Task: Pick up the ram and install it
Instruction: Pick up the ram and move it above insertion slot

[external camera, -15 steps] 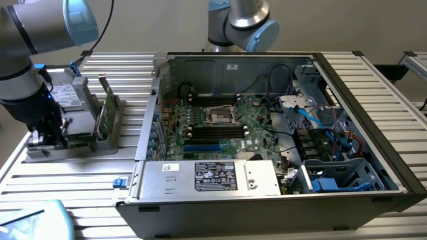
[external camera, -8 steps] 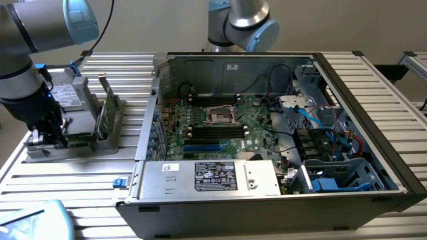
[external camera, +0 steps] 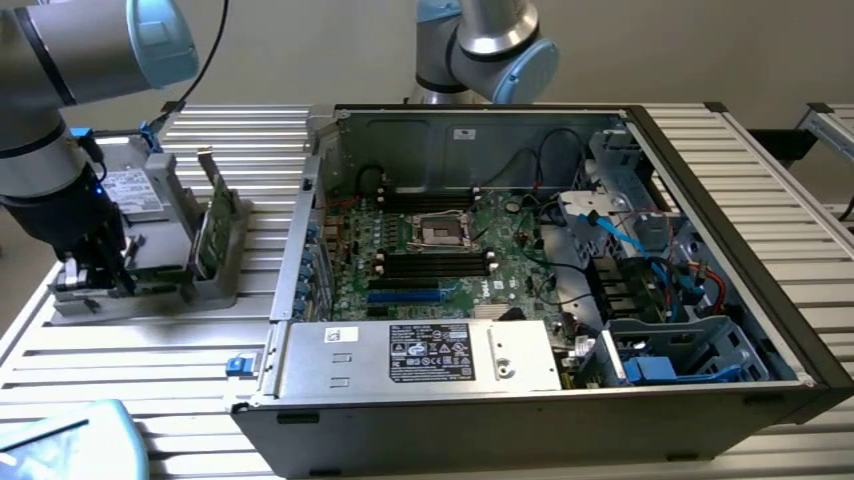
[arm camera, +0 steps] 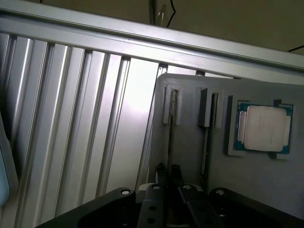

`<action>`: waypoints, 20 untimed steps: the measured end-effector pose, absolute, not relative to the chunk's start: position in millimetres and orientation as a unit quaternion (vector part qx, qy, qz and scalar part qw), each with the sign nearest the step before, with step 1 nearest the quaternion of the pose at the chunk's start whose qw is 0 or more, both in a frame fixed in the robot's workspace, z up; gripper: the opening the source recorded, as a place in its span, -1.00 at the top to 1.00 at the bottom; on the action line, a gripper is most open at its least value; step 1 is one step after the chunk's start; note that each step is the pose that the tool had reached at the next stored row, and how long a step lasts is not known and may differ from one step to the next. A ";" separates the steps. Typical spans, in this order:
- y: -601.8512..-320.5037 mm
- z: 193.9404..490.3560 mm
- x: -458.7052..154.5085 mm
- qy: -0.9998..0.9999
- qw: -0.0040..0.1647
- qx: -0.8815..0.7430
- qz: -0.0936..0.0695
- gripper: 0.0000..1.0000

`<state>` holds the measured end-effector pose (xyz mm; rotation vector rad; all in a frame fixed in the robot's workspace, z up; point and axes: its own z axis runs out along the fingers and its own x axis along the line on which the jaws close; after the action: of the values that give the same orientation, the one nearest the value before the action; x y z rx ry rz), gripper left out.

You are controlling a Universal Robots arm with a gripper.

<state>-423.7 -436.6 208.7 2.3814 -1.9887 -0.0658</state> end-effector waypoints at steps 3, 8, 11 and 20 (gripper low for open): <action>-435.6 208.5 -423.7 -0.641 0.019 0.767 -0.021 0.70; -434.4 206.6 -423.7 -0.641 0.019 0.767 -0.021 0.70; -432.7 206.1 -423.7 -0.641 0.019 0.767 -0.021 0.70; -431.4 206.9 -423.7 -0.641 0.019 0.767 -0.021 0.70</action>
<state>-423.7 -431.4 206.9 2.3813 -1.9885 -0.0659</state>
